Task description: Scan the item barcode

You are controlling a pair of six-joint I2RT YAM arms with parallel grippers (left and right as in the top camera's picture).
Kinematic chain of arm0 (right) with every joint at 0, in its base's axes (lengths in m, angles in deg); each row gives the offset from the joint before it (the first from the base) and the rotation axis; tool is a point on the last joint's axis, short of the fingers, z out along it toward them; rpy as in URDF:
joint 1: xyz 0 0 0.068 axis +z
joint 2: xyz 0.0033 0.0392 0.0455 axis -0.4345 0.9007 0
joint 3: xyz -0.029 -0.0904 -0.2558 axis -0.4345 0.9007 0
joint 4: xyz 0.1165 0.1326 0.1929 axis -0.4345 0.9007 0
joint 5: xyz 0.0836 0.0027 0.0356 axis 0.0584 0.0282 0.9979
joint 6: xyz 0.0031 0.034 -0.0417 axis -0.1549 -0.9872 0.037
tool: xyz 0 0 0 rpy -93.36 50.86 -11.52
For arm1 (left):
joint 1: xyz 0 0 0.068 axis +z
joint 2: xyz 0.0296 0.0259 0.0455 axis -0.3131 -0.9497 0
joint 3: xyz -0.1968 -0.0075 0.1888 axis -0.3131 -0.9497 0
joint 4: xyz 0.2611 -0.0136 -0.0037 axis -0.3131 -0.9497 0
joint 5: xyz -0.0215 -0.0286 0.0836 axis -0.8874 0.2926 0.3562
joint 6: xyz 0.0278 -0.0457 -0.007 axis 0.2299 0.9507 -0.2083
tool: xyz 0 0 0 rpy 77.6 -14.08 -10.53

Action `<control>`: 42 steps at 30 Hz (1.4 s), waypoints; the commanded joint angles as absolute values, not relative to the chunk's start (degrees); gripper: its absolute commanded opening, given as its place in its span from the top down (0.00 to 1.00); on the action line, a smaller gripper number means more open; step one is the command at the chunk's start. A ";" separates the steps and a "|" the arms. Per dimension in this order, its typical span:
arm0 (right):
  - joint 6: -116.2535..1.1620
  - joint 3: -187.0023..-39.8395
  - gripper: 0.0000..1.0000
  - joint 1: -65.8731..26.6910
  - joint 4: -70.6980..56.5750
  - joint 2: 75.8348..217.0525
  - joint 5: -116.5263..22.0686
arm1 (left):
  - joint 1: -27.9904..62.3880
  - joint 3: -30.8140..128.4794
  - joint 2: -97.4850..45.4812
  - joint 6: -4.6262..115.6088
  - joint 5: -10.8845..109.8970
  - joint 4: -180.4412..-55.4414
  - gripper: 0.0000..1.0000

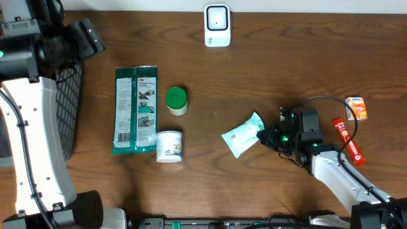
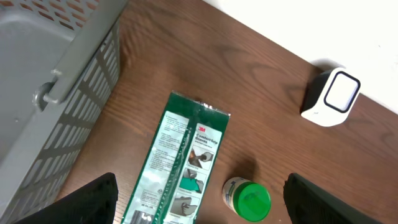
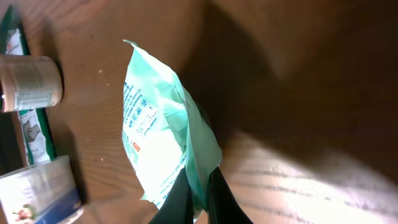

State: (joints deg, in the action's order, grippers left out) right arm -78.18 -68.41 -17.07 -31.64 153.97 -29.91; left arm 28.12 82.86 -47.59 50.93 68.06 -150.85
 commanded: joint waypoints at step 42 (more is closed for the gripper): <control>-77.57 -69.37 0.99 -26.81 -37.80 153.45 -13.36 | 28.31 83.17 -47.74 50.43 67.71 -151.00 0.15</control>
